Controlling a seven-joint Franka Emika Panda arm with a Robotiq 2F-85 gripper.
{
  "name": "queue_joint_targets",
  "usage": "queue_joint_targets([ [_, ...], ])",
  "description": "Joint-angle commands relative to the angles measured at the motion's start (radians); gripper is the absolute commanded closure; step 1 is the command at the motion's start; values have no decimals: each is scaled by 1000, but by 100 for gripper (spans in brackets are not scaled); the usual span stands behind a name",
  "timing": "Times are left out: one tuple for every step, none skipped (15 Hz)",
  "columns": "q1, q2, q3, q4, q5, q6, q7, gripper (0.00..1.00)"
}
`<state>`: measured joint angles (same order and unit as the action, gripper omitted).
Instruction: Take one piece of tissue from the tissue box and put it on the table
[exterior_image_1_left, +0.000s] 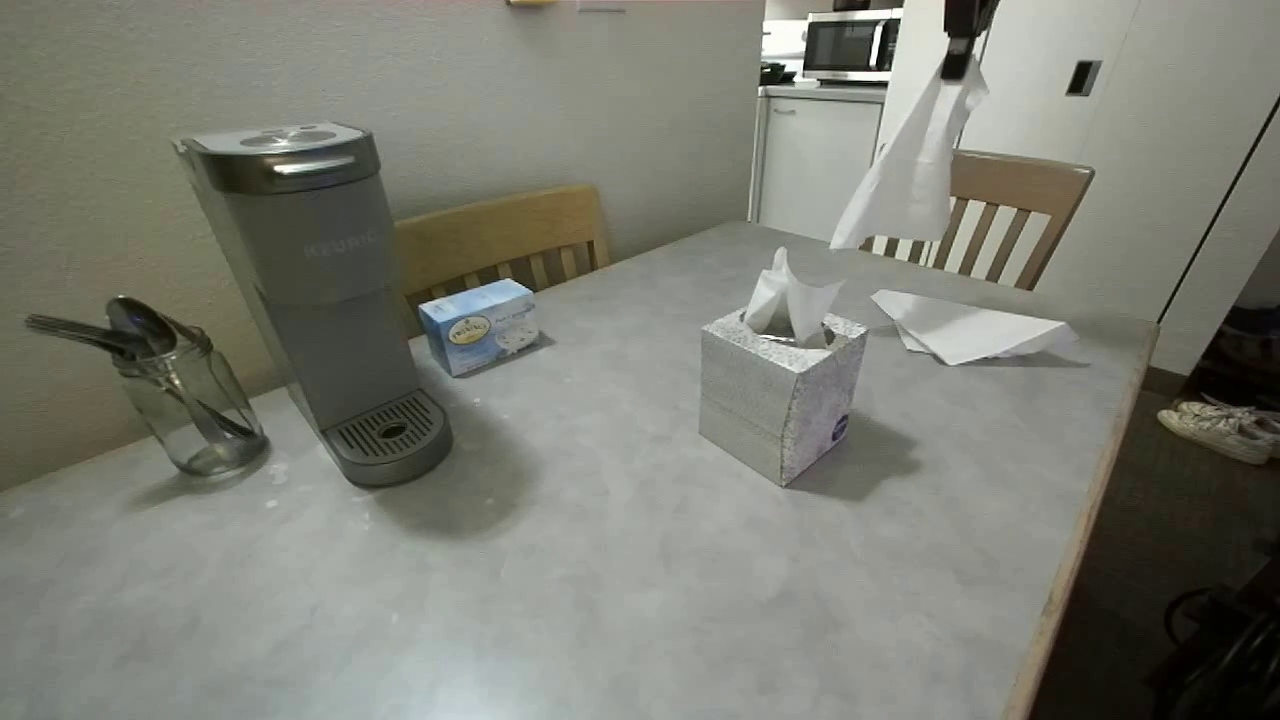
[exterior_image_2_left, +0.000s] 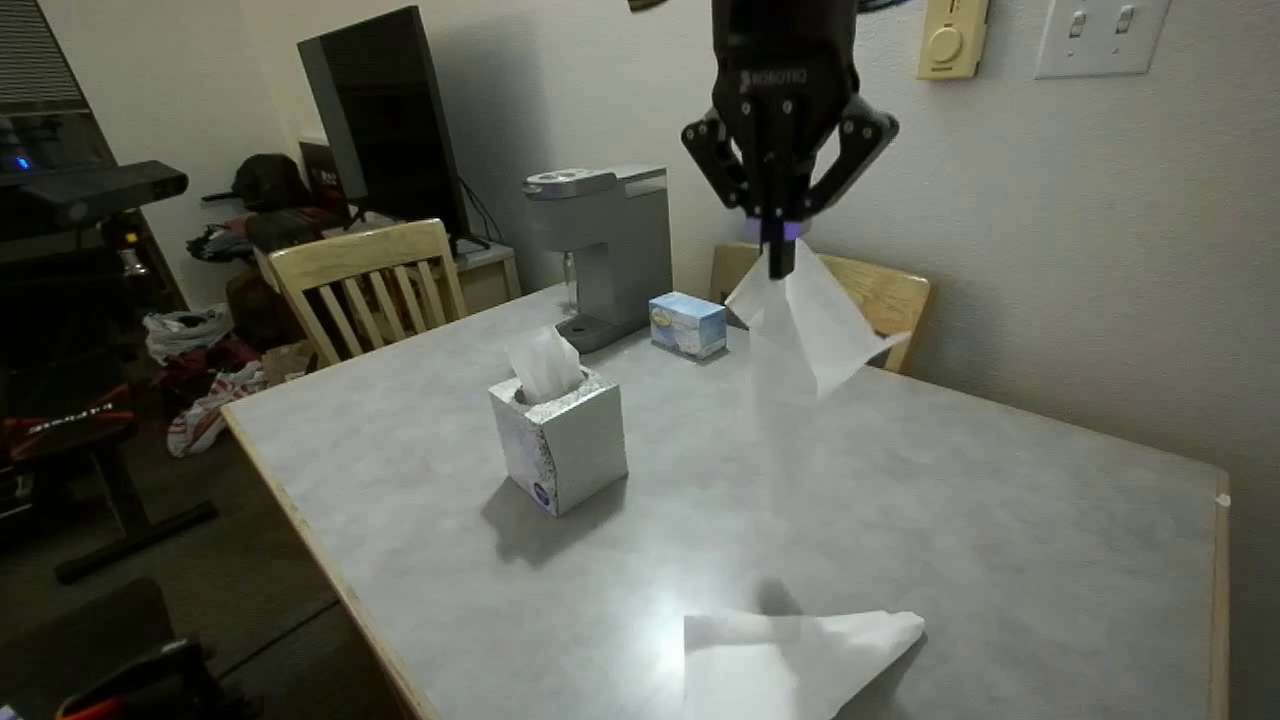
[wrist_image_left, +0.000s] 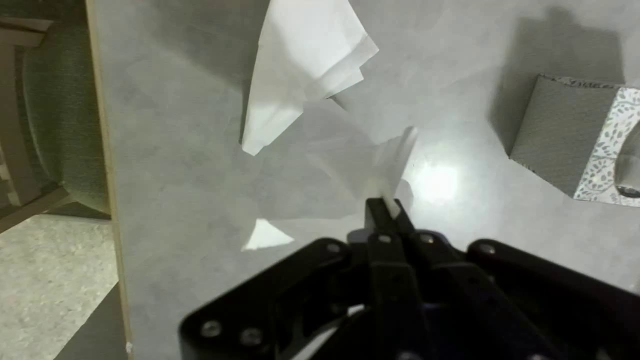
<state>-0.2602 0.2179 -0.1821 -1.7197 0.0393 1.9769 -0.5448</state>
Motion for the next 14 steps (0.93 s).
queue_joint_targets([
  [-27,47,10,-47,30,67,-59,100],
  [-28,70,9,-57,17,86,-56,100],
  [-31,90,9,-64,11,98,-54,100],
  [-35,110,9,-74,4,111,-51,100],
  [-38,127,10,-83,0,125,-50,100],
  [-44,148,10,-86,-3,130,-49,100],
  [-48,165,12,-91,-5,141,-49,100],
  [-53,183,13,-97,-8,152,-49,100],
  [-57,202,13,-98,-12,155,-46,100],
  [-63,224,13,-100,-15,159,-44,100],
  [-67,243,13,-100,-21,163,-41,100],
  [-72,262,13,-100,-27,168,-38,100],
  [-77,278,13,-97,-34,167,-36,100],
  [-81,294,14,-94,-40,166,-34,100],
])
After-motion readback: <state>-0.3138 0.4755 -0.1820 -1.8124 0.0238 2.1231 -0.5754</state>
